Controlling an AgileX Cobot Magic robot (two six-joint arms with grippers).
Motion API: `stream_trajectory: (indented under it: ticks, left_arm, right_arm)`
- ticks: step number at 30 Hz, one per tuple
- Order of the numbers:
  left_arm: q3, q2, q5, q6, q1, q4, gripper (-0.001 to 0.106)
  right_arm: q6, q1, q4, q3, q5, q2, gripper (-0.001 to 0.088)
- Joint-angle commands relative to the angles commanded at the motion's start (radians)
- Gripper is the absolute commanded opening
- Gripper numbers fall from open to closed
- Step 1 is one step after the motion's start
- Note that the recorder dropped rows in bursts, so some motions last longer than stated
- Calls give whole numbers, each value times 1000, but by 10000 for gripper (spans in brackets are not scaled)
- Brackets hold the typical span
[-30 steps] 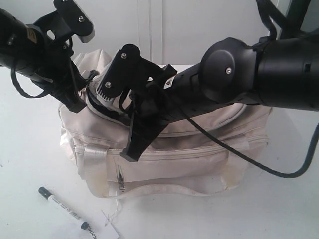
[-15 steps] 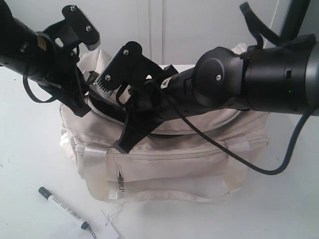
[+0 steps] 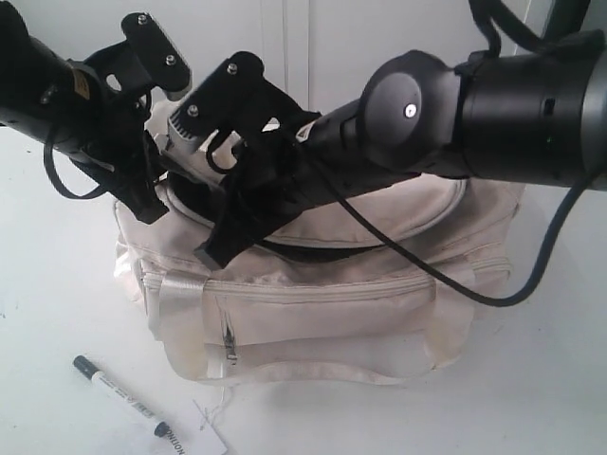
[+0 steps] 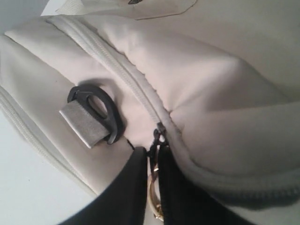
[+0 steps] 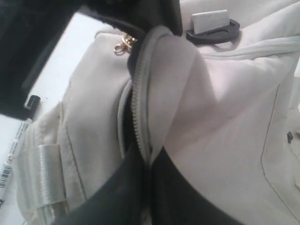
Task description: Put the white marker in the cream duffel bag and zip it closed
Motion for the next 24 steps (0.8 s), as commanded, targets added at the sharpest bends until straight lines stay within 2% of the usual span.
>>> stream_trajectory:
  ticks: [2, 4, 7, 17, 24]
  left_arm:
    - [0, 0, 0, 0, 0, 0, 448]
    - [0, 0, 0, 0, 0, 0, 515]
    - [0, -7, 0, -5, 0, 0, 556]
    - [0, -131, 19, -7, 0, 4, 556]
    - [0, -201, 152, -33, 0, -3, 504]
  right_arm:
    - [54, -12, -27, -14, 19, 0, 0]
    - [93, -25, -43, -27, 35, 0, 0]
    - [132, -44, -52, -47, 74, 2, 0]
    - [193, -56, -56, -128, 200, 24, 0]
    - [247, -78, -56, -180, 285, 24, 0]
